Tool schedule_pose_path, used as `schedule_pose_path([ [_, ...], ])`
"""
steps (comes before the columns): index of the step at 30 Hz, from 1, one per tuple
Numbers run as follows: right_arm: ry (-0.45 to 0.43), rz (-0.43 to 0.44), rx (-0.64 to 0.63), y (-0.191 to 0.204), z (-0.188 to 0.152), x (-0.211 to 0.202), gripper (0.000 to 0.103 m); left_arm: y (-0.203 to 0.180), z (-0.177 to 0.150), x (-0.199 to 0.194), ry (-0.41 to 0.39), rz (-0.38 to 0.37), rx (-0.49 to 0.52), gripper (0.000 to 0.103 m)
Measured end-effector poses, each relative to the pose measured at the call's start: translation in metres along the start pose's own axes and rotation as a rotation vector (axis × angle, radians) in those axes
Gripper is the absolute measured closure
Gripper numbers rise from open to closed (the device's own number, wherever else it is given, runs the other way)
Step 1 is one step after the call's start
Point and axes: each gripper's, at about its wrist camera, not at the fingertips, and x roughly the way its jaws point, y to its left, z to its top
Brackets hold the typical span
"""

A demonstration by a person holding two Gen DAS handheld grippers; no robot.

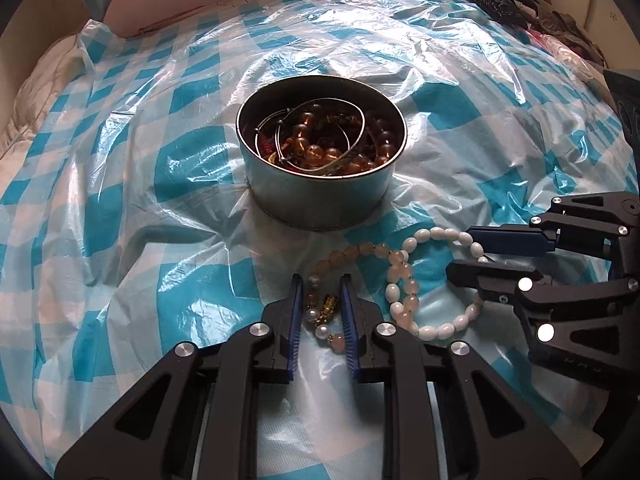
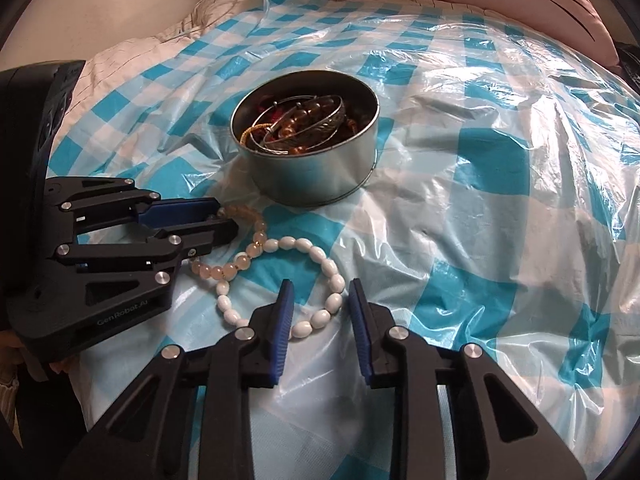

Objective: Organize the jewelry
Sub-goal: 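Grasp the small pearl bracelet with the left tool while the right tool grasps the white bead bracelet, then lift both held bracelets and carry them over the tin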

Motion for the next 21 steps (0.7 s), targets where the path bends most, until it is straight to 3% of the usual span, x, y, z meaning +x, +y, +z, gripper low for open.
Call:
schedule_pose_path([
  [3,-0.026,0.016,0.031,-0.003,-0.004,-0.009,0.095,-0.002,-0.005,-0.007,-0.017,-0.009,-0.004,0.090],
  [5,-0.054,0.057,0.075,-0.006,-0.007,-0.018,0.095,-0.002,-0.008,-0.014,-0.036,-0.031,-0.024,0.096],
  [15,-0.243,0.374,0.394,-0.036,-0.024,-0.064,0.095,-0.003,-0.024,-0.059,-0.203,-0.149,-0.148,0.096],
  [21,-0.329,0.416,0.426,-0.034,-0.027,-0.079,0.095,-0.009,-0.032,-0.073,-0.256,-0.142,-0.165,0.096],
])
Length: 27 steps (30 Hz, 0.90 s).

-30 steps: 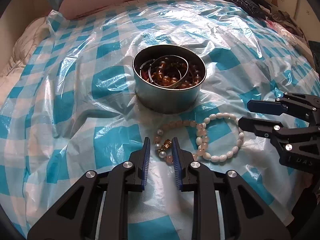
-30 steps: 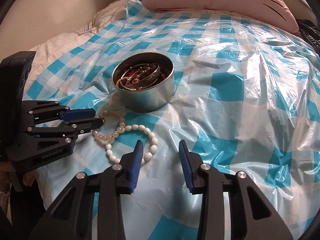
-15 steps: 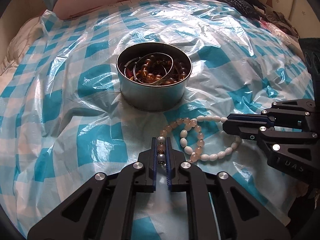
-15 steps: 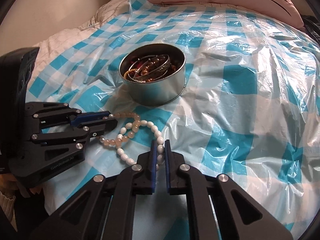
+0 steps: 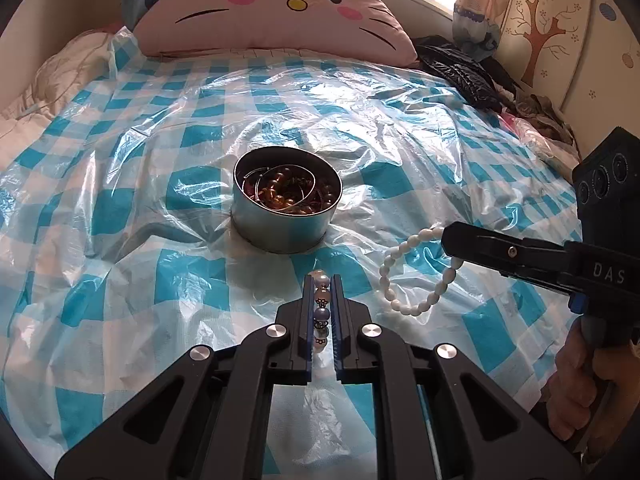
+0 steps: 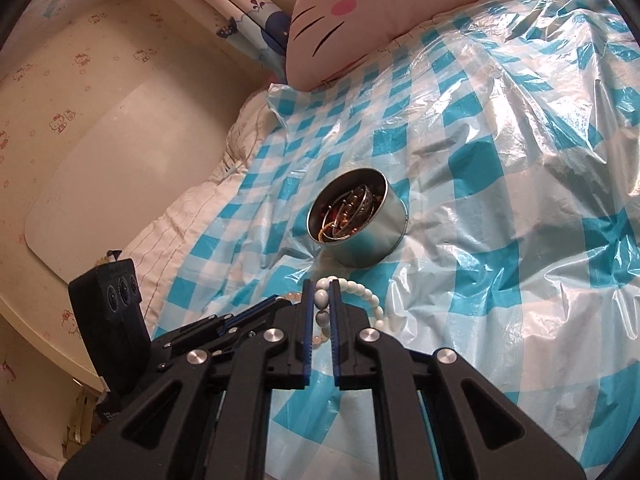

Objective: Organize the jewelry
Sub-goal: 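Lift both held bracelets and carry them over the tin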

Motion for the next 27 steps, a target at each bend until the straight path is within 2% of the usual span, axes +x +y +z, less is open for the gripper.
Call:
schedule_pose_path([
  [10,-0.051,0.021,-0.021,0.008,-0.004,-0.004,0.095,-0.014,-0.005,-0.006,-0.030,0.035,0.061,0.096],
  [21,-0.077,0.051,-0.053,0.014,-0.001,0.004,0.095,-0.011,-0.001,-0.010,-0.062,0.060,0.058,0.096],
  [27,-0.085,0.054,-0.072,0.015,0.009,0.013,0.095,0.001,0.011,-0.013,-0.094,0.044,0.020,0.096],
])
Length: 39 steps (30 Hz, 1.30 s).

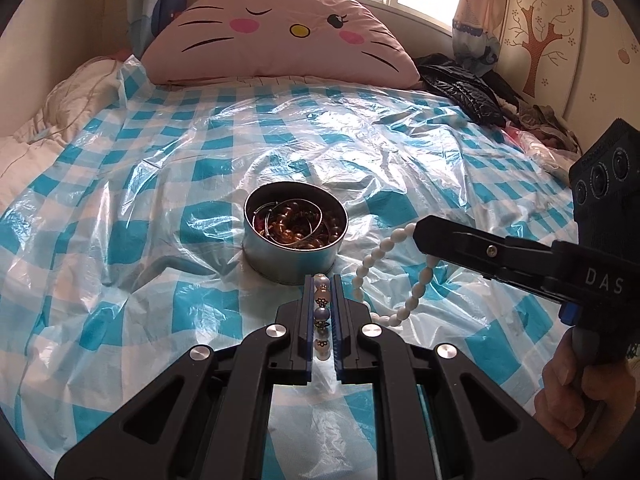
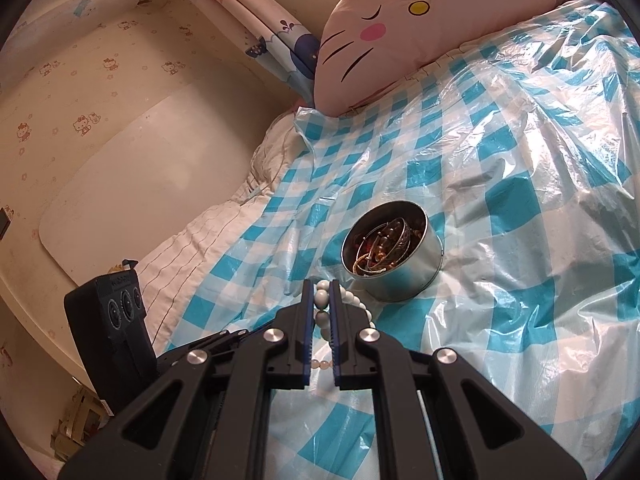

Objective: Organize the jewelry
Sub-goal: 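Lift both held bracelets and carry them over the tin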

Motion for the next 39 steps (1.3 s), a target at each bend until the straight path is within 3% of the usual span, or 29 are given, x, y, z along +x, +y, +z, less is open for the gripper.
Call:
schedule_pose_path([
  [7,-0.020,0.015,-0.011,-0.001,0.020,0.010,0.095,0.016,0.017,0.000,-0.032,-0.001,-0.044,0.096],
  [20,-0.098,0.043,0.005,-0.002,0.046,0.013,0.095,0.010,0.055,0.008,-0.096,0.001,-0.034,0.096],
  [39,-0.098,0.021,0.004,-0.016,0.059,0.027,0.095,0.011,0.075,0.034,-0.097,-0.037,-0.051,0.096],
])
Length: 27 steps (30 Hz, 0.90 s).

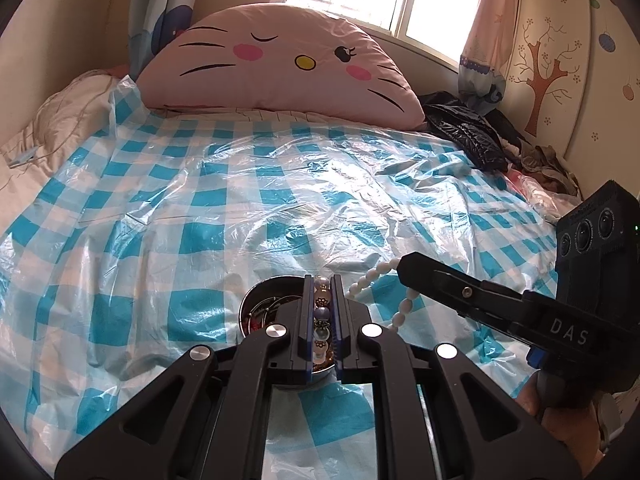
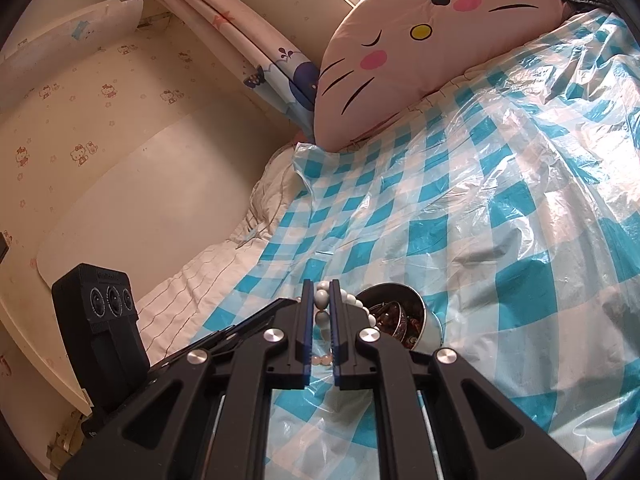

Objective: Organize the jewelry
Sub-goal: 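Lift both held bracelets and carry them over the tin, then open both tools to drop the bracelets into the tin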

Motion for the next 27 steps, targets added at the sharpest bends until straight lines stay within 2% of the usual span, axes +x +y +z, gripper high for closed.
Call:
schedule_pose_path([
  [7,0.019,-0.023,-0.019,-0.005,0.006,0.014,0.095,0.002,0.008,0.024,0.030,-0.028,-0.023,0.096],
  [10,0.037,-0.052,-0.038,-0.007,0.007,0.024,0.095,0.008,0.008,0.046,0.091,-0.008,-0.029,0.096],
  [13,0.110,-0.086,-0.054,-0.010,0.005,0.046,0.095,0.022,0.000,0.067,0.169,0.069,-0.067,0.095],
  [15,0.182,-0.106,-0.052,-0.014,0.000,0.066,0.094,0.031,-0.003,0.066,0.180,0.082,-0.085,0.095],
  [17,0.231,-0.101,-0.038,-0.018,-0.005,0.081,0.091,0.036,-0.003,0.059,0.160,0.120,-0.075,0.085],
  [19,0.241,-0.106,-0.043,-0.018,-0.008,0.085,0.074,0.043,-0.003,0.050,0.143,0.169,-0.080,0.078],
  [20,0.240,-0.105,-0.050,-0.018,-0.008,0.085,0.073,0.047,-0.004,0.048,0.141,0.176,-0.088,0.072],
  [24,0.209,-0.118,-0.055,-0.014,-0.007,0.074,0.073,0.049,-0.005,0.039,0.135,0.226,-0.074,0.065],
  [27,0.189,-0.163,-0.068,-0.009,-0.007,0.061,0.066,0.042,-0.004,0.031,0.123,0.250,-0.047,0.055],
])
